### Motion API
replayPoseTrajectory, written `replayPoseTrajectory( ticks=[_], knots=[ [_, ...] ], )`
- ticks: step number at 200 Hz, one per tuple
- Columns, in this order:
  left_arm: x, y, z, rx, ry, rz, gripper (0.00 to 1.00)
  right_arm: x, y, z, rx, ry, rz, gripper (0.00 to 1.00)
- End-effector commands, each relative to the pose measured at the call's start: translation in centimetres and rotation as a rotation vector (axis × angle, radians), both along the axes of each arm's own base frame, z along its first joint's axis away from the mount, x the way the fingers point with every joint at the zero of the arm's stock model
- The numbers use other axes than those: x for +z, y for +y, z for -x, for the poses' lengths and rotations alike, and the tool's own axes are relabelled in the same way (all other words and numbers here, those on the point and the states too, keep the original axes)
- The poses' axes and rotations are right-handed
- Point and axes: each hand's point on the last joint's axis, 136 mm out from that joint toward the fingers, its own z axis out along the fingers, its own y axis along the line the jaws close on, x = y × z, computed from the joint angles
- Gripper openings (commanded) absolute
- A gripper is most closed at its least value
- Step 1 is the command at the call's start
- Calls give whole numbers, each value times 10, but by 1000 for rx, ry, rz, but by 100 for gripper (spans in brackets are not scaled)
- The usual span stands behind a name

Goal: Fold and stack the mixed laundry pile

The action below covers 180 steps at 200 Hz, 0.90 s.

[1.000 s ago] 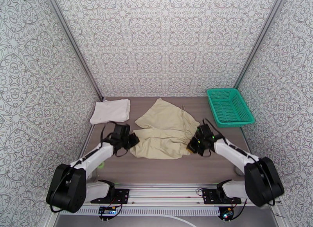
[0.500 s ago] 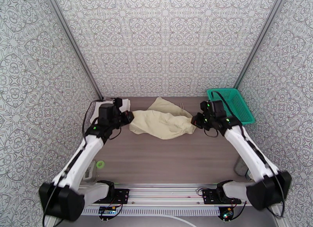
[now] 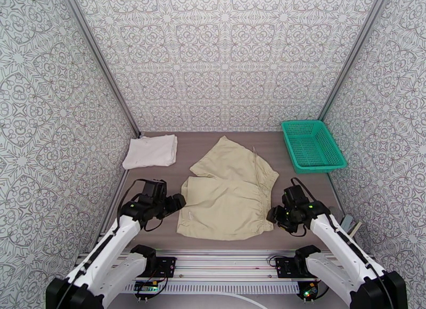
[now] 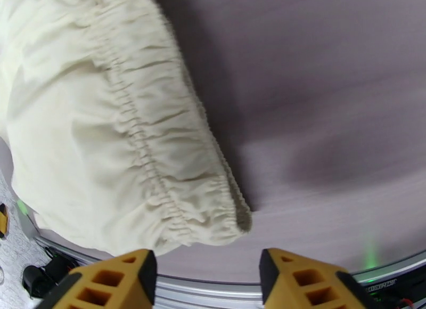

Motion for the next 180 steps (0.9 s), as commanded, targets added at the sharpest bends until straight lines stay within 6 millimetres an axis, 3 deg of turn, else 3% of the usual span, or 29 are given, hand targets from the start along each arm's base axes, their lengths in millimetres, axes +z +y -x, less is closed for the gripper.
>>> replayPoseTrajectory(
  ticks=[1, 25, 65, 89, 118, 135, 180],
  knots=[
    [-20, -1, 8, 5, 79, -6, 80, 3, 14, -11, -74, -30, -116, 62],
    [-32, -8, 19, -18, 121, -21, 83, -8, 6, 1, -71, 20, -65, 65],
    [-49, -21, 42, -44, 189, -18, 88, -25, -2, 25, -88, 102, -35, 61],
    [-64, -23, 55, -37, 231, -8, 88, -33, 3, 25, -101, 105, -66, 58],
    [-74, -28, 58, -39, 245, 2, 80, -40, 12, 15, -100, 88, -100, 55],
    [-75, -36, 54, -48, 229, 34, 68, -44, 17, 8, -100, 68, -108, 51],
    [-53, -55, 33, -75, 124, 101, 18, -33, 18, -6, -104, 4, -112, 27]
  ],
)
